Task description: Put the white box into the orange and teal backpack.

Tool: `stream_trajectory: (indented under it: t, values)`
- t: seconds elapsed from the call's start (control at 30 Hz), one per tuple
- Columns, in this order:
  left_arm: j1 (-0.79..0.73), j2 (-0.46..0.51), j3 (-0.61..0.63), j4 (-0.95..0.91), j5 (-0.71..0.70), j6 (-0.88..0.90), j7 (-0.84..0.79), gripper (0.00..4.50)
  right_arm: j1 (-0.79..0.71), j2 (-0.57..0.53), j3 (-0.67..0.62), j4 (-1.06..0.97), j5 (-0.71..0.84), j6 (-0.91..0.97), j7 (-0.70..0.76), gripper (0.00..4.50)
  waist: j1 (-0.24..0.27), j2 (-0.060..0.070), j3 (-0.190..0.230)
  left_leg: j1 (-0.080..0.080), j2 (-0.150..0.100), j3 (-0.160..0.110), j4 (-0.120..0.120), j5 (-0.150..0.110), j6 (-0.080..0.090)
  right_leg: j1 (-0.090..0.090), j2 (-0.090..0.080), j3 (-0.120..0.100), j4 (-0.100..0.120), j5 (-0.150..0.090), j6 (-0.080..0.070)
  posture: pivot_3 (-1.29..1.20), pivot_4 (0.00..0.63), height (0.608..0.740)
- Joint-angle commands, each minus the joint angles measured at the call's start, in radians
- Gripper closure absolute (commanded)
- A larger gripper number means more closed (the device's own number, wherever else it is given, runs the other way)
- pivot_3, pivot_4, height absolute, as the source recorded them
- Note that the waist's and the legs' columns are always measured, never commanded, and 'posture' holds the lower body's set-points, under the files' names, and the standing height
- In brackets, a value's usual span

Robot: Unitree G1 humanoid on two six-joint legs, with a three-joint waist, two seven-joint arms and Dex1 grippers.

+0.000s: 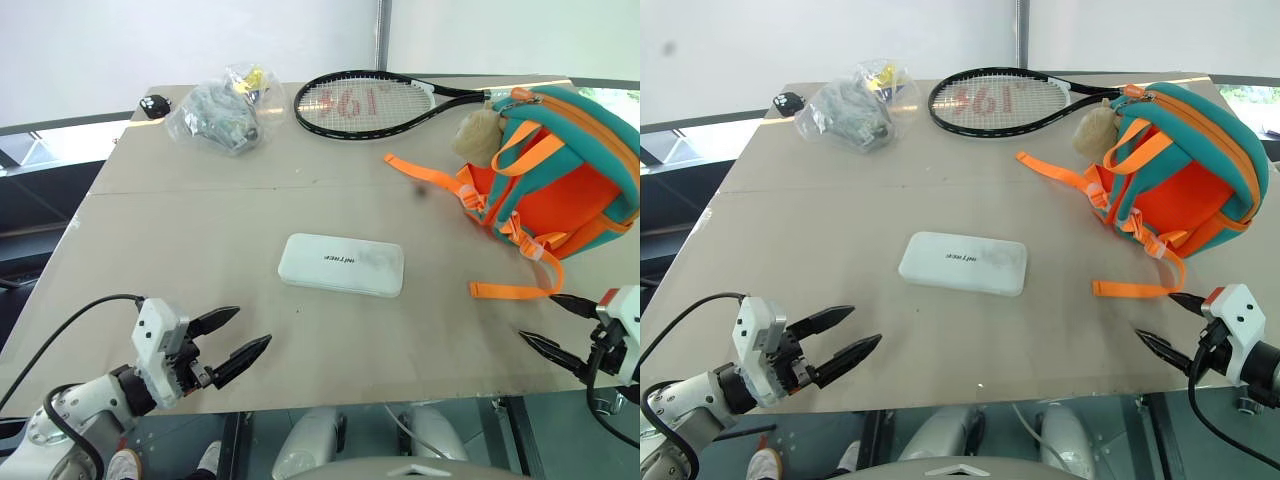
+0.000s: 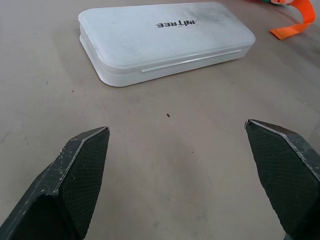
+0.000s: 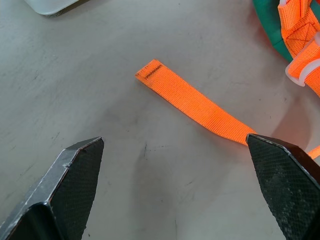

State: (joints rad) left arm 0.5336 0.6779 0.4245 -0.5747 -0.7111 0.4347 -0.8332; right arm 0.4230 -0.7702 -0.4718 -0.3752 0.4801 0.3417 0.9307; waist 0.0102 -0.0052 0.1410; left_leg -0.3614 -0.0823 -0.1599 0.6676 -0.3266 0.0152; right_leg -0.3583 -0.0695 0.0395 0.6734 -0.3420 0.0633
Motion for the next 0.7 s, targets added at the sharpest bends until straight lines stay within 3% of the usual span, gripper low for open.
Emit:
stream_trajectory:
  t: [0.03, 0.13, 0.37, 0.47, 0.7]
  values:
    - [-0.044, -0.012, 0.013, 0.005, -0.012, -0.003, 0.022, 0.06, -0.045, 0.011, 0.003, -0.054, 0.012, 0.004, -0.039, 0.0, 0.0, 0.0, 0.0, 0.0, 0.0, 0.0, 0.0, 0.0, 0.0, 0.0, 0.0, 0.0, 0.0, 0.0, 0.0, 0.0, 0.15, 0.74]
    - [-0.121, -0.029, 0.006, 0.023, -0.031, 0.028, 0.07, 0.06, -0.135, 0.016, 0.069, -0.149, 0.006, 0.081, -0.132, 0.0, -0.002, 0.0, 0.0, 0.001, 0.0, 0.001, 0.001, 0.0, 0.0, 0.0, 0.0, 0.0, 0.003, 0.0, 0.0, 0.0, 0.15, 0.74]
    - [-0.211, -0.041, 0.017, 0.041, -0.056, 0.108, 0.164, 0.06, -0.245, 0.014, 0.183, -0.259, 0.072, 0.241, -0.194, 0.0, -0.001, -0.001, 0.0, 0.0, 0.0, 0.0, 0.001, 0.0, 0.0, -0.001, 0.0, -0.001, 0.003, 0.0, 0.0, 0.0, 0.15, 0.74]
    - [-0.272, -0.018, 0.034, 0.069, -0.124, 0.178, 0.173, 0.0, -0.336, 0.033, 0.273, -0.259, 0.07, 0.296, -0.232, 0.66, -0.001, -0.001, 0.0, 0.0, 0.0, -0.001, 0.001, 0.0, 0.0, -0.002, 0.0, -0.002, 0.003, 0.0, 0.0, 0.0, 0.15, 0.74]
    - [-0.418, 0.097, 0.041, 0.167, -0.236, 0.39, 0.183, 0.0, -0.496, 0.086, 0.488, -0.202, -0.044, 0.337, -0.315, 3.95, -0.012, -0.001, 0.0, 0.0, 0.0, -0.002, 0.001, 0.0, 0.0, -0.003, 0.0, -0.003, 0.005, 0.0, 0.0, 0.0, 0.15, 0.74]
